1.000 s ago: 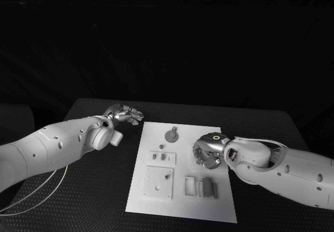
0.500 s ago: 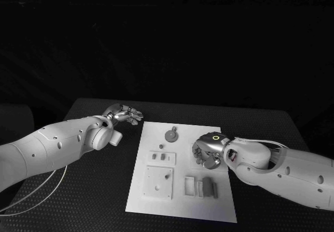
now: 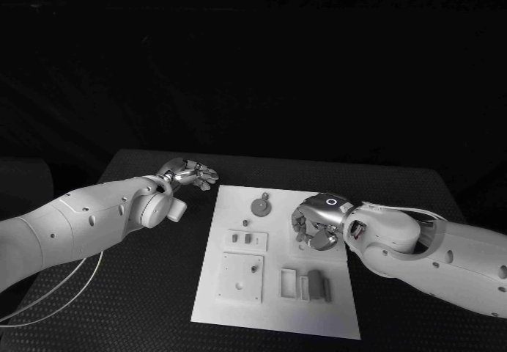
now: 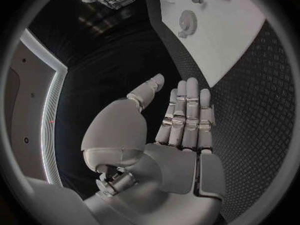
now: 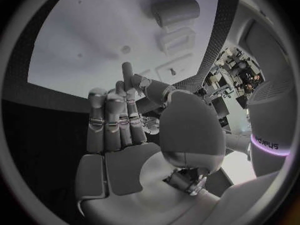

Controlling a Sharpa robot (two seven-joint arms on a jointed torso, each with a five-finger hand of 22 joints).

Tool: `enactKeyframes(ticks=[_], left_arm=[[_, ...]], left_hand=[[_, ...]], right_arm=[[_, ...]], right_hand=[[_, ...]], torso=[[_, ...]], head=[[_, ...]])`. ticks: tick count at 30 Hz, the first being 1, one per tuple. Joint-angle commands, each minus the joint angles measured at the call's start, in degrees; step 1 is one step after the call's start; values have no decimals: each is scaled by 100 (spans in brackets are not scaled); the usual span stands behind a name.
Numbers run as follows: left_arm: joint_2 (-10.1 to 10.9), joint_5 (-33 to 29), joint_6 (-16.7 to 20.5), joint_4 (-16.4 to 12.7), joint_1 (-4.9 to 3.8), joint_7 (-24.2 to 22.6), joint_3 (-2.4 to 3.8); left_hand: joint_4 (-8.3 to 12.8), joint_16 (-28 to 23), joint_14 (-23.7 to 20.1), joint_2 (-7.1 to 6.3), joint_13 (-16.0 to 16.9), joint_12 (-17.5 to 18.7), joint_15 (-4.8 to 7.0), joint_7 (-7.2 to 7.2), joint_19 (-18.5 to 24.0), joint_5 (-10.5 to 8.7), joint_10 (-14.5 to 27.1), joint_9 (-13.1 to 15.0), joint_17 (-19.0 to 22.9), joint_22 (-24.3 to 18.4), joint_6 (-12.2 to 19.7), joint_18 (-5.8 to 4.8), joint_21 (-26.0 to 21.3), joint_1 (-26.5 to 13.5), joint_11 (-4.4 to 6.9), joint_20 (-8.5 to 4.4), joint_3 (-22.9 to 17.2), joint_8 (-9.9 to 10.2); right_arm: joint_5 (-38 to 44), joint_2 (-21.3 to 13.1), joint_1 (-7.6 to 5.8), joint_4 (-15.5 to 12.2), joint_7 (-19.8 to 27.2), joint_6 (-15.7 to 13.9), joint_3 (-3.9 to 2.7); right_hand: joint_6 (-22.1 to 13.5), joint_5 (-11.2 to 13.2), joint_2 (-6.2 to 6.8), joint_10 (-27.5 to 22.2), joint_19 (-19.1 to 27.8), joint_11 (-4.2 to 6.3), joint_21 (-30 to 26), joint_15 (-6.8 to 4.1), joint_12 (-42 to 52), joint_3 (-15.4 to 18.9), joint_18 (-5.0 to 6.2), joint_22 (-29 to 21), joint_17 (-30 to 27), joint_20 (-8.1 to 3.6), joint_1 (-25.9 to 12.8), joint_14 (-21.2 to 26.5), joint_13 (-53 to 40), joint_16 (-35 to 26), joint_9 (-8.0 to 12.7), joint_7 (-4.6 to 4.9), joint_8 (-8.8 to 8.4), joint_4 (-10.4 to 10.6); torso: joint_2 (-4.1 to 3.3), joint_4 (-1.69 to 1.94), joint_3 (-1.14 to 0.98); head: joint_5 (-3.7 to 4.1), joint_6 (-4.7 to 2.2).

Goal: Assemble the parts on the task board

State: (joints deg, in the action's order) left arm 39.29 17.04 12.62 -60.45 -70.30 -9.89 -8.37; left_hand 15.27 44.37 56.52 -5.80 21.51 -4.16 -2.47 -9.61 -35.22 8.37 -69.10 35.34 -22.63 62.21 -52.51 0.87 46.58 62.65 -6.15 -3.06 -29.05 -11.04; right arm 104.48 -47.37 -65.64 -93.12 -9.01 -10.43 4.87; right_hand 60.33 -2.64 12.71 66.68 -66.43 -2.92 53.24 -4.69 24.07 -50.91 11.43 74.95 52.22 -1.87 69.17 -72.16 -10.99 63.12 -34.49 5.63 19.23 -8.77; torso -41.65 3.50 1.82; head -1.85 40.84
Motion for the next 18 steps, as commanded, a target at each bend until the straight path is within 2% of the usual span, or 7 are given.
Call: enactKeyframes(ticks=[1, 4, 10, 13, 16, 18], left_arm=[[-6, 8, -59, -9, 2, -38, 3], [-11, 8, -61, -12, 2, -42, 3], [-15, 8, -34, -15, 1, -41, 3], [-29, 8, -30, 1, 0, -40, 3], [-56, 8, -2, 7, 0, -47, 3], [-56, 8, -1, -12, -1, -47, 4]], left_hand=[[-9, -36, 48, 3, -9, 25, 0, 12, -33, -12, 39, -6, -8, 9, 44, -12, -38, -39, 10, -10, 20, -32], [-9, -37, 48, 3, -9, 25, 1, 11, -33, -12, 40, -7, -9, 10, 44, -12, -39, -39, 10, -11, 20, -32], [-8, -40, 48, 4, -9, 25, 1, 11, -34, -10, 41, -7, -13, 11, 45, -12, -40, -36, 10, -12, 18, -33], [-8, -40, 48, 4, -9, 24, 2, 12, -34, -9, 41, -8, -14, 11, 45, -11, -41, -35, 10, -12, 18, -33], [-8, -41, 48, 2, -9, 24, 2, 12, -35, -9, 41, -8, -15, 11, 45, -12, -42, -35, 10, -12, 18, -34], [-7, -41, 48, 0, -9, 23, 2, 12, -35, -8, 40, -8, -16, 12, 45, -12, -42, -35, 11, -12, 18, -34]], right_arm=[[-81, -7, -30, -128, 34, 15, -29], [-140, 1, -50, -278, 48, -10, -56], [-168, 193, -50, -442, 59, -132, -58], [-37, 385, -49, -448, 45, -125, -57], [-2, 592, -39, -432, 60, -141, -46], [28, 702, 24, -444, 53, -149, -30]], right_hand=[[43, -12, -46, 362, -31, 137, 25, -8, 39, 24, 357, 63, -7, -4, 59, -19, -89, -17, 1, -8, 37, 15], [44, -12, -45, 364, -32, 137, 25, -9, 39, 25, 357, 62, -7, -4, 60, -20, -89, -18, -1, -8, 38, 18], [44, -12, -43, 365, -33, 139, 24, -10, 39, 27, 357, 62, -8, -5, 62, -22, -89, -20, -4, -9, 38, 20], [43, -12, -42, 364, -33, 139, 24, -11, 38, 27, 357, 62, -9, -5, 65, -22, -88, -22, -5, -9, 37, 20], [45, -12, -35, 366, -32, 140, 24, -11, 38, 29, 357, 61, -10, -5, 66, -23, -88, -24, -7, -9, 38, 22], [45, -12, -33, 367, -32, 140, 24, -11, 38, 29, 357, 61, -10, -5, 66, -24, -88, -24, -8, -10, 38, 21]], torso=[[-3, 1, 1], [0, 4, 3], [-1, 6, 12], [-2, 4, 13], [-2, 5, 13], [-1, 12, 13]], head=[[-23, -23], [-27, -20], [-52, -9], [-60, -11], [-68, -40], [-83, -40]])
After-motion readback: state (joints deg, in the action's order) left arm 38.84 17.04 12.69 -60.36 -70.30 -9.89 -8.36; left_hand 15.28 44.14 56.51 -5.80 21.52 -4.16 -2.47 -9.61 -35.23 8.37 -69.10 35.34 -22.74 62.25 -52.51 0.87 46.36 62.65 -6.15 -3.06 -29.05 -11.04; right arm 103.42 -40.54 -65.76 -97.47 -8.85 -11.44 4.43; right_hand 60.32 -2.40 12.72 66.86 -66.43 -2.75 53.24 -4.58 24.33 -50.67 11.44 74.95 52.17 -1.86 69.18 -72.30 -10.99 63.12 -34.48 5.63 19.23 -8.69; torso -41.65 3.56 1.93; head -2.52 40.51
